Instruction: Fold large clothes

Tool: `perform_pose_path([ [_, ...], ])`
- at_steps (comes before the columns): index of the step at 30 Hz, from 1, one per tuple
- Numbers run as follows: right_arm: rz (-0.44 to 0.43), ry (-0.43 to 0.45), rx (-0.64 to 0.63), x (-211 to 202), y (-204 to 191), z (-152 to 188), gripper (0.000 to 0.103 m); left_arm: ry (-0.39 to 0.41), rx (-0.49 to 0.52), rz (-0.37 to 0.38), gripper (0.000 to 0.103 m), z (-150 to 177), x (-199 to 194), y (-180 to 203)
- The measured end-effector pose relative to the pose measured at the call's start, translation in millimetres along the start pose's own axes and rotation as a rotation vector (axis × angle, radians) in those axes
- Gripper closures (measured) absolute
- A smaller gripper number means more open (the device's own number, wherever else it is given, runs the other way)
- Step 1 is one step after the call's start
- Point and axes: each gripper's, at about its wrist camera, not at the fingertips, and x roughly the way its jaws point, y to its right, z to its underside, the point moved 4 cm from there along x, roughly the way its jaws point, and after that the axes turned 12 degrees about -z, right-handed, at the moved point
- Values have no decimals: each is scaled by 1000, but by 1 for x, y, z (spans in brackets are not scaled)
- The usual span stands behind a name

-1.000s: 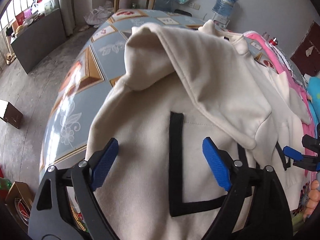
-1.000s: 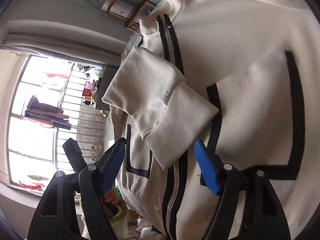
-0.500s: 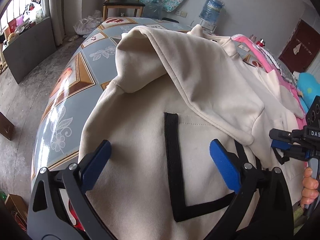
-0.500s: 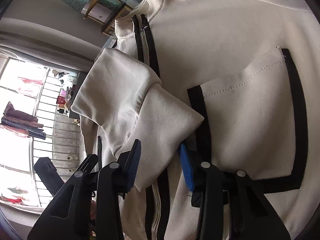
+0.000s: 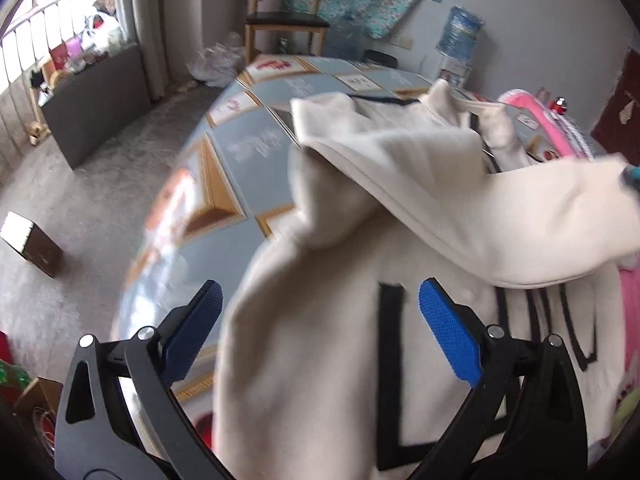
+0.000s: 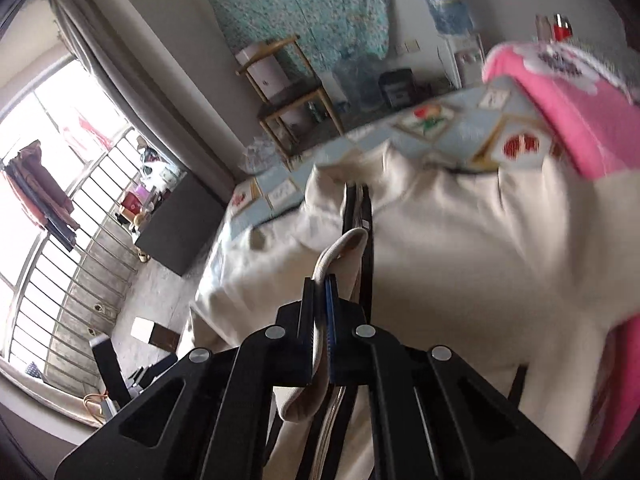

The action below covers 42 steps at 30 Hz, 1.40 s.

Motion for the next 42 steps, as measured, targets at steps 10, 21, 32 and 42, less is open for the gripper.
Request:
perform_pose_path([
  [10, 126, -85, 175, -9, 109, -11, 97, -21, 34, -93, 19, -7, 16, -9],
  [21, 236, -79, 215, -22, 158, 4, 72, -21, -15, -36, 24, -34, 8, -20],
  [32, 465, -281, -37, 29, 153, 45, 96, -102, 62, -92, 24, -28, 49, 5],
  [42, 369, -161, 62, -16, 157, 46, 76, -7, 138, -19, 20, -50, 5, 45],
])
